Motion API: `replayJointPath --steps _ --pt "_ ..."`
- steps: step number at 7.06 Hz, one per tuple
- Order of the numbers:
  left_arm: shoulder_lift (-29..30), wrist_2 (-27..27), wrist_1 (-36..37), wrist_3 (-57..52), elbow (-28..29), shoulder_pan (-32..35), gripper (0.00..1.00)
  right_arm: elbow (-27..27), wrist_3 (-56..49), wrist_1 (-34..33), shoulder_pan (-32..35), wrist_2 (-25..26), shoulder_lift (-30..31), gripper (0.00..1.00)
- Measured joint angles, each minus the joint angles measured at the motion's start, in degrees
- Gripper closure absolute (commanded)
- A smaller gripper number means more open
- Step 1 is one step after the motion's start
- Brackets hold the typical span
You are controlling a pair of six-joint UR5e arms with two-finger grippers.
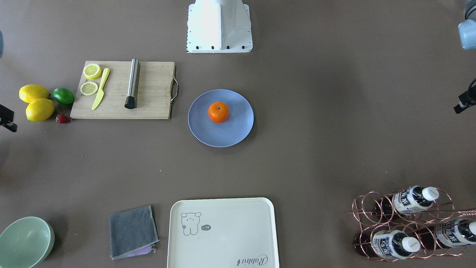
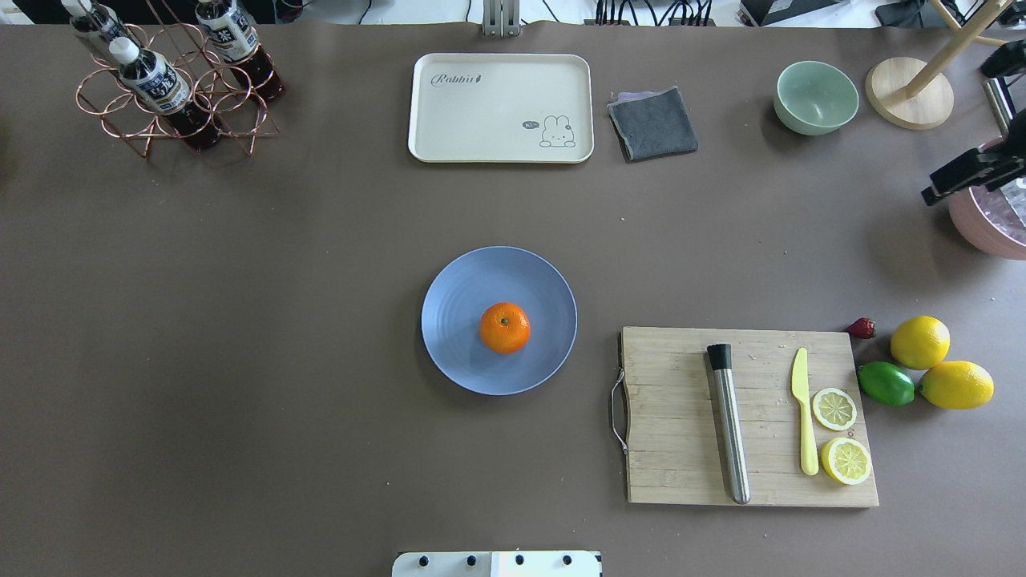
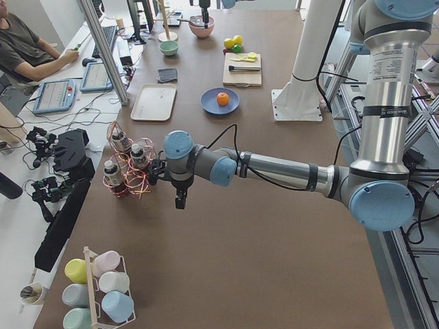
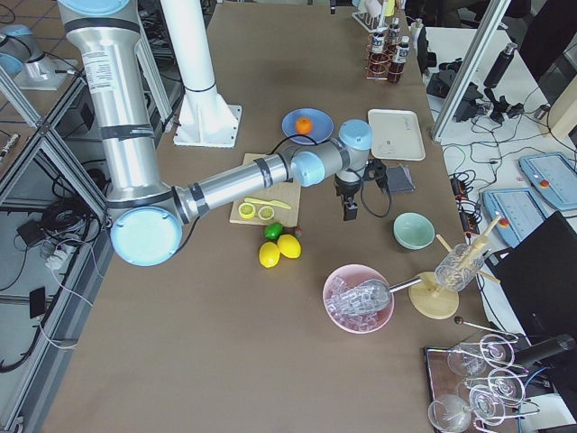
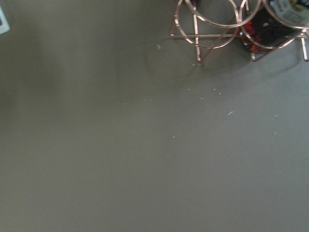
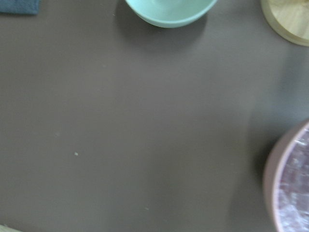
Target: Pick orange to plate
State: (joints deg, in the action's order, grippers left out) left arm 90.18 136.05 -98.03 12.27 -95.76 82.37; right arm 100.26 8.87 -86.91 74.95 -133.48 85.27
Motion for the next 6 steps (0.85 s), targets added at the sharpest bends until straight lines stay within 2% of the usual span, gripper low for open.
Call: replayJointPath --steps 2,3,6 --pt "-1.73 0.44 2.27 -8.55 2.57 3.98 0.03 -4.55 -16.23 -3.49 9.48 -1.25 4.05 0.00" --pt "-2.23 1.73 2.54 -9.80 2.84 5.11 0.03 -7.93 -21.16 -3.78 11.95 -0.92 4.37 0.00" --pt "-2.37 4.91 3.23 -10.28 2.50 6.40 0.03 -11.11 -25.00 -3.81 14.22 0.94 5.07 0.00"
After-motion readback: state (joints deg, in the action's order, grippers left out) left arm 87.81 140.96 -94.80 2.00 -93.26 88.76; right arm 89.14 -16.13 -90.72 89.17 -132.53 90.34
